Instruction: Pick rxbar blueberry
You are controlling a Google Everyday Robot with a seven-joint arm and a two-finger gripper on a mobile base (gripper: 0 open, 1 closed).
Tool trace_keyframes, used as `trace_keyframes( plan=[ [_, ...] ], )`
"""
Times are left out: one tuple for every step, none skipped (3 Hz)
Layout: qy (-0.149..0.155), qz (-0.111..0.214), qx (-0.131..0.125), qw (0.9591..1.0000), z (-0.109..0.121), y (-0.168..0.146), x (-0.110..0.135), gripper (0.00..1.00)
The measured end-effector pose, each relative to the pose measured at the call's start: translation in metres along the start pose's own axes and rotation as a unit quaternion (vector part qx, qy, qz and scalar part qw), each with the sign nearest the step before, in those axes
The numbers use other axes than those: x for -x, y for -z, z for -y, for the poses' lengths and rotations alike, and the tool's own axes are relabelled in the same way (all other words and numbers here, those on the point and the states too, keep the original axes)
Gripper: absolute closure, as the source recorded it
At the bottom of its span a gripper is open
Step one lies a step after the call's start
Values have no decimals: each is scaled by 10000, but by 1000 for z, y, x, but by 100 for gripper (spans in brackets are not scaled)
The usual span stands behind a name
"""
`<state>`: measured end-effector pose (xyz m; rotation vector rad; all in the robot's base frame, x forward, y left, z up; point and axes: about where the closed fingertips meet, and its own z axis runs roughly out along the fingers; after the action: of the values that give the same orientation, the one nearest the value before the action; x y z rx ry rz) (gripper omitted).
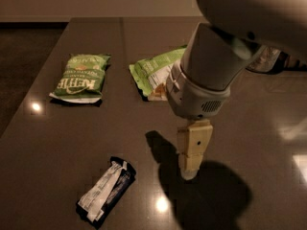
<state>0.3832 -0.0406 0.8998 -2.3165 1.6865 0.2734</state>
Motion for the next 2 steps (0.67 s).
trace_keyframes(
  plan=[
    [389,135,273,9988,-5,-25,29,0],
    [800,283,432,9955,-12,-50,54,0]
  ],
)
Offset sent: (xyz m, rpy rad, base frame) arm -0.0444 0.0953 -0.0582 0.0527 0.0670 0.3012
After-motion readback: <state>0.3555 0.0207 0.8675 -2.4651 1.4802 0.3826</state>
